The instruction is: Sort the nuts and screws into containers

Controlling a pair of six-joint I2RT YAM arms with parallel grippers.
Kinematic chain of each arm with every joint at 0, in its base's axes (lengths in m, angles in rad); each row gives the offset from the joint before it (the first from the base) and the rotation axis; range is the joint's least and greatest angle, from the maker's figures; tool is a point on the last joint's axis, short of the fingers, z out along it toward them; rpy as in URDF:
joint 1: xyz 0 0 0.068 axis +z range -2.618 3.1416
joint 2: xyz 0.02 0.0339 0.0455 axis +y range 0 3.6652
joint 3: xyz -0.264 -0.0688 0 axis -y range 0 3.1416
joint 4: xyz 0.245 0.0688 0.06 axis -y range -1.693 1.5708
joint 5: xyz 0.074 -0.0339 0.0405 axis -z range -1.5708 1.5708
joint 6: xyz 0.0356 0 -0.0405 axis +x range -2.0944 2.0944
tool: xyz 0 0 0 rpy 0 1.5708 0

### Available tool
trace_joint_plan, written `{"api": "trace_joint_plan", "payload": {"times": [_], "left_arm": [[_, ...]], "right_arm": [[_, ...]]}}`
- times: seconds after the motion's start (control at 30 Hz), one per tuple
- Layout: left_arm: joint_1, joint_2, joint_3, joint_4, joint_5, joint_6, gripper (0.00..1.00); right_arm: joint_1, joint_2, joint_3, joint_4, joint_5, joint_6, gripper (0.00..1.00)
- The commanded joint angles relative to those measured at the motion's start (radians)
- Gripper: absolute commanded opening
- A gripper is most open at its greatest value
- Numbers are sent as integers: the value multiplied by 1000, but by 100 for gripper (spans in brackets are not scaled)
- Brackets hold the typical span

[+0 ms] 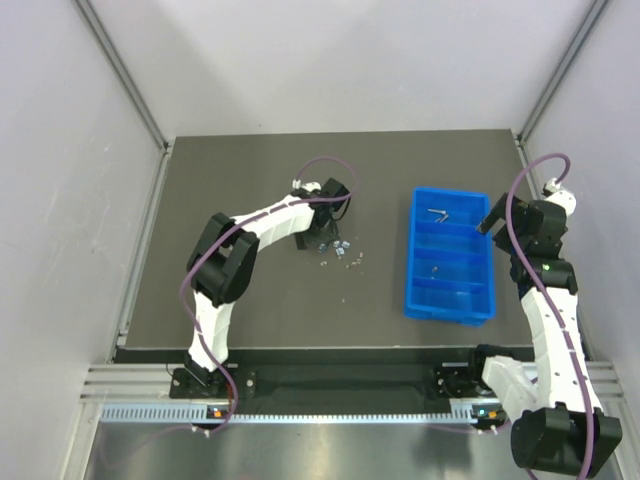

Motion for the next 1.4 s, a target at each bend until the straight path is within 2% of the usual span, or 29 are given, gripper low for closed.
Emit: {"api": "trace_joint_plan", "payload": {"times": [0.0,0.27,0.53,0.83,1.37], "left_arm": [[0,-24,-40,-18,-7,-35,66],[2,-70,-57,34,20,-15,61],[-1,-115,-55,24,39,-1,73],[-3,-176,-123,16,-11,-49,73],[16,-136,-149,39,-39,-133,72]], "right_arm": [[8,4,9,41,15,-10,100],[8,11,9,44,14,-10,100],[8,8,14,40,14,-11,100],[8,8,9,41,9,-10,100],[8,-3,1,43,15,-14,100]]}}
